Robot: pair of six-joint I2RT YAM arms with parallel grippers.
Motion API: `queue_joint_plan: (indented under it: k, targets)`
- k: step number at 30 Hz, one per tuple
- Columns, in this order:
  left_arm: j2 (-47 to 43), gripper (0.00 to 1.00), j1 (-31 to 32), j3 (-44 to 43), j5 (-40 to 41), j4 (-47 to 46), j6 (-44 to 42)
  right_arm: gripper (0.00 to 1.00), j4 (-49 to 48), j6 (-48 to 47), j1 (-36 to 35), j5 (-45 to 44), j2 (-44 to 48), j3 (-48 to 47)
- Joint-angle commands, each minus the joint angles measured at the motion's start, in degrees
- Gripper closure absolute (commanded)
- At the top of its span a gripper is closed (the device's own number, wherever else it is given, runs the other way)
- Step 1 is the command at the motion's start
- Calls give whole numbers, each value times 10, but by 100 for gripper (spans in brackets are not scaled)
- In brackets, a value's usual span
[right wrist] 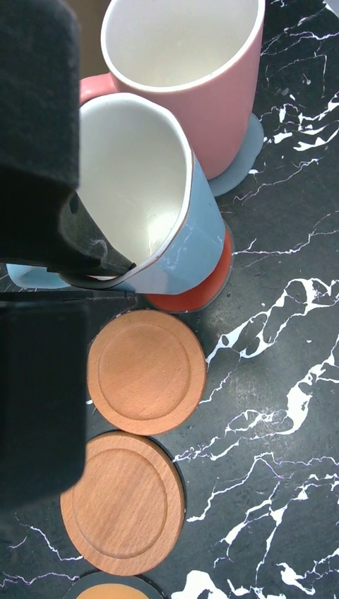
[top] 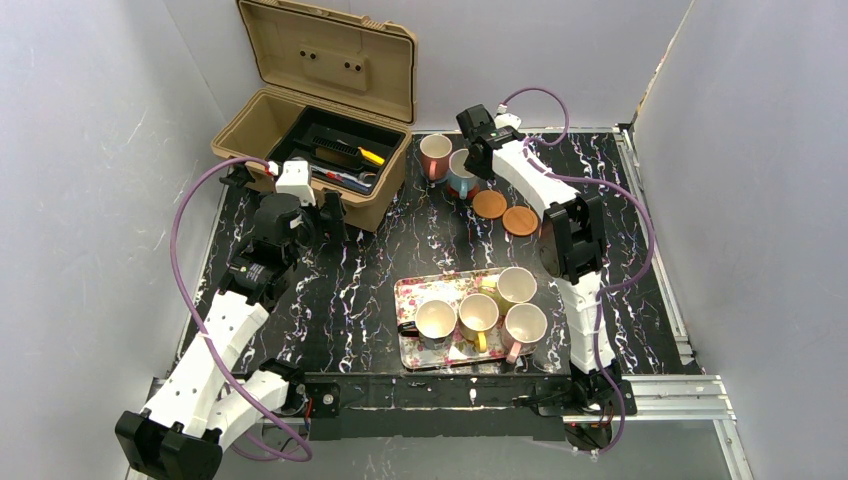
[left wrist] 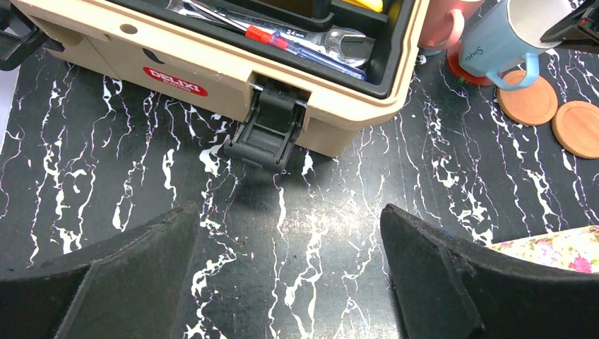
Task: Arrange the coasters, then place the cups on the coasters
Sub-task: Place the cup on the coaster.
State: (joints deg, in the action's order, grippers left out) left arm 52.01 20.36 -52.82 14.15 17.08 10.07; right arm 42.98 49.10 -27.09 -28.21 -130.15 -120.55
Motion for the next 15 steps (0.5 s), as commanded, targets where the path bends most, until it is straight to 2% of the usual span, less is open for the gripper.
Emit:
queue_joint_plan:
  k: [1, 4, 7, 15]
  targets:
    - [-1, 2, -2, -5, 0, 5, 0, 99, -40, 5, 5, -2, 7, -31]
    - [-1, 2, -1, -5, 0, 4, 0, 99, -44, 6, 7, 6, 7, -29]
    - [-1, 2, -2, -5, 0, 4, 0, 88, -49, 6, 8, 10, 8, -27]
    - [-1, 2, -2, -5, 0, 5, 0, 76, -50, 6, 12, 18, 15, -24]
